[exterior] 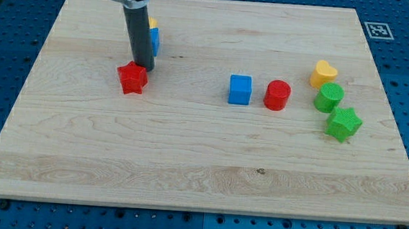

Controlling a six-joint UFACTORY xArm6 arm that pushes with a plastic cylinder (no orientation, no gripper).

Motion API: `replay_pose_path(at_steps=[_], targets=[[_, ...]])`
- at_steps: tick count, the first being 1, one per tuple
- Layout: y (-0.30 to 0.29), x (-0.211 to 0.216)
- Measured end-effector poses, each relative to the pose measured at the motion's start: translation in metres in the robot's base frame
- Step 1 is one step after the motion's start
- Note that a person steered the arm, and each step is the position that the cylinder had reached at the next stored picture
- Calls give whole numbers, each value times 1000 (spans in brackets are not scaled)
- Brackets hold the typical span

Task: Push the blue cube horizontally left to the yellow heart

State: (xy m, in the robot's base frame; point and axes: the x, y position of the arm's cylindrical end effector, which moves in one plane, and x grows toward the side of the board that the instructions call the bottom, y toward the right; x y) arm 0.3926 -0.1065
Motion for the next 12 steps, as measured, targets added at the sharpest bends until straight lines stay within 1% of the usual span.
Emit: replay_pose_path(at_steps=[1,2,3,4,5,6,7,8,9,10,11,12], targets=[[27,2],[69,21],[119,54],[198,98],[271,97],[287,69],[245,66],[184,64],[152,49],[147,38],[126,34],[87,34]])
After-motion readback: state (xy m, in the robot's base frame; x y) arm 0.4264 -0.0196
